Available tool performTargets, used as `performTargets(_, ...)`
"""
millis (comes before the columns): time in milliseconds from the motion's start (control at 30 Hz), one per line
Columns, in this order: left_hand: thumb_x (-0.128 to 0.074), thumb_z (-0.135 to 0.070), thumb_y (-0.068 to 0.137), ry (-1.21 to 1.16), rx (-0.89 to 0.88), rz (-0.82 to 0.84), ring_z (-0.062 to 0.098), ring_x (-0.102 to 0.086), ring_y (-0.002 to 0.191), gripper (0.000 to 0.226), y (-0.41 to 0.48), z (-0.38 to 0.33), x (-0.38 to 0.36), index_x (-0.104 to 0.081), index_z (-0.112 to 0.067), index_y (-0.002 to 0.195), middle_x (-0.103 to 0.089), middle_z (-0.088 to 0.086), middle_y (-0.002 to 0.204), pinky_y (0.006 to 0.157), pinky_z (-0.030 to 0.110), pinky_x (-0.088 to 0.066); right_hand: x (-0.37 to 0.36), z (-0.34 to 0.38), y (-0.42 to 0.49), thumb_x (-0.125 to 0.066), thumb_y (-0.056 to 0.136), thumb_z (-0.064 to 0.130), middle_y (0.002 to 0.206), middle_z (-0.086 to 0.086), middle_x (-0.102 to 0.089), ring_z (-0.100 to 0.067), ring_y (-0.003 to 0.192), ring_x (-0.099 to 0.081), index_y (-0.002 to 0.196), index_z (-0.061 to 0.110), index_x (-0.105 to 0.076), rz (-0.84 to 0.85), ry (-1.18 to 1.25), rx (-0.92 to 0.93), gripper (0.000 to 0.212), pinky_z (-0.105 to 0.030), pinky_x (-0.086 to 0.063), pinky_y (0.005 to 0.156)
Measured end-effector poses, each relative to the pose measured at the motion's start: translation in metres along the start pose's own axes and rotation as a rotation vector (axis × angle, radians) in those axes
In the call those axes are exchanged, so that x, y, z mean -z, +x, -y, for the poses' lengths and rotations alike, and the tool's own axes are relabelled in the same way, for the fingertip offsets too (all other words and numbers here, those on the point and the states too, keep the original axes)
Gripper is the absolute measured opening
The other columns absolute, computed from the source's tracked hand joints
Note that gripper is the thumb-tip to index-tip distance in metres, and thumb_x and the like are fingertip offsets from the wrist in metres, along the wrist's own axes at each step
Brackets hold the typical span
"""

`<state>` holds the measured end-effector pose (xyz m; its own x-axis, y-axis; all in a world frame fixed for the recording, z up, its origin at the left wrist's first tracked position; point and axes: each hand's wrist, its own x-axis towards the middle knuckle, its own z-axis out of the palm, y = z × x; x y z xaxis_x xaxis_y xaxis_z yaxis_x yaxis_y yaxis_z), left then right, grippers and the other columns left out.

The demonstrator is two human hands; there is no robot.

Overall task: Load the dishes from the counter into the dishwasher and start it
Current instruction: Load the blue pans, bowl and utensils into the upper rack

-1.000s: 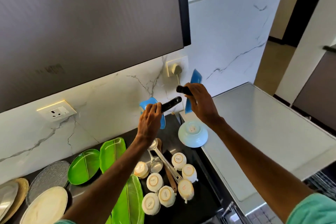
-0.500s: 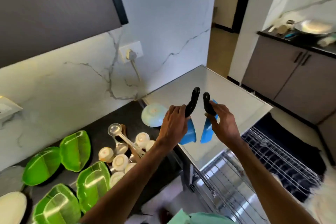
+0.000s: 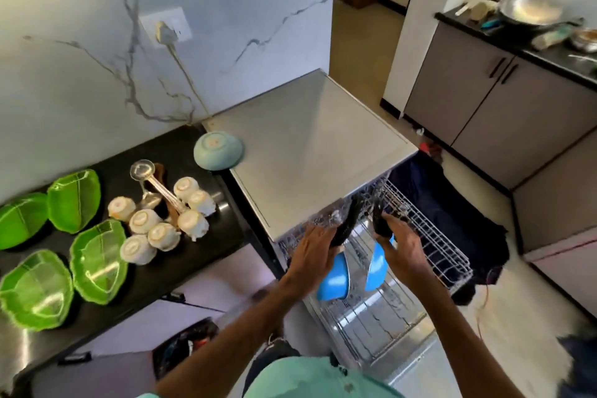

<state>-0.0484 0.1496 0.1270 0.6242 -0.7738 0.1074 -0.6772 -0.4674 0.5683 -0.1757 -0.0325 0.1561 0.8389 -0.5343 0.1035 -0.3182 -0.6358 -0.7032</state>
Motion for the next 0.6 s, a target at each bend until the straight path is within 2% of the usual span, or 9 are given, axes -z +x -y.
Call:
performTargets(100,-0.061,-0.028,0.097,0.032,0.067,0.054,0.016,-0.049,0.097,0.041,0.005,-0.017,-0.027,-0.054,-0.021,0.136,-0.062,0.002,0.102,0.086,0.033,-0.045,0.009,-0.018,-0.006,-0.064,0.095,0.003,0.120,-0.016,-0.065,-0.020,0.108,-0.057,0.131,0.002,-0.060,0.064,-0.003,-0.003,0.036,-0.031,-0.042,0.095)
performTargets(200,-0.057,-0.030,0.100,0.035,0.091,0.111,0.013,-0.046,0.099,0.045,0.019,-0.023,-0.048,-0.049,-0.025,0.144,-0.061,0.002,0.103,0.081,0.026,-0.039,0.011,-0.037,0.003,-0.062,0.096,0.006,0.114,-0.007,-0.065,-0.011,0.104,-0.056,0.131,0.010,-0.060,0.108,0.006,0.033,0.035,-0.033,-0.051,0.092)
performTargets(333,-0.057,-0.026,0.098,0.029,0.140,0.155,0.022,-0.050,0.101,0.041,0.046,-0.015,-0.079,-0.053,-0.020,0.139,-0.059,0.009,0.103,0.086,0.041,-0.049,0.010,-0.064,0.024,-0.063,0.095,0.003,0.108,-0.001,-0.065,-0.016,0.100,-0.062,0.131,0.013,-0.061,0.118,0.035,-0.017,0.038,-0.038,-0.056,0.089)
performTargets(400,-0.054,-0.030,0.100,0.061,0.146,0.179,0.017,-0.047,0.097,0.042,0.066,-0.003,-0.101,-0.049,-0.028,0.142,-0.057,0.005,0.101,0.084,0.035,-0.048,0.001,-0.086,0.036,-0.065,0.094,0.003,0.109,0.004,-0.063,-0.017,0.101,-0.062,0.134,0.015,-0.060,0.096,0.026,-0.031,0.042,-0.036,-0.054,0.090)
performTargets(500,-0.053,-0.035,0.101,0.089,0.127,0.201,0.011,-0.042,0.095,0.051,0.087,0.014,-0.130,-0.037,-0.042,0.149,-0.054,0.000,0.099,0.081,0.024,-0.035,-0.014,-0.112,0.052,-0.066,0.093,0.003,0.109,0.007,-0.060,-0.017,0.102,-0.059,0.136,0.018,-0.060,0.098,0.010,-0.021,0.046,-0.031,-0.049,0.088)
performTargets(600,-0.055,-0.037,0.100,0.130,0.171,0.296,0.016,-0.047,0.106,0.044,0.111,0.036,-0.165,-0.044,-0.029,0.142,-0.056,0.003,0.110,0.088,0.027,-0.041,-0.042,-0.150,0.074,-0.067,0.090,0.000,0.106,0.002,-0.063,-0.021,0.101,-0.056,0.135,0.017,-0.060,0.153,-0.039,0.002,0.049,-0.035,-0.050,0.086)
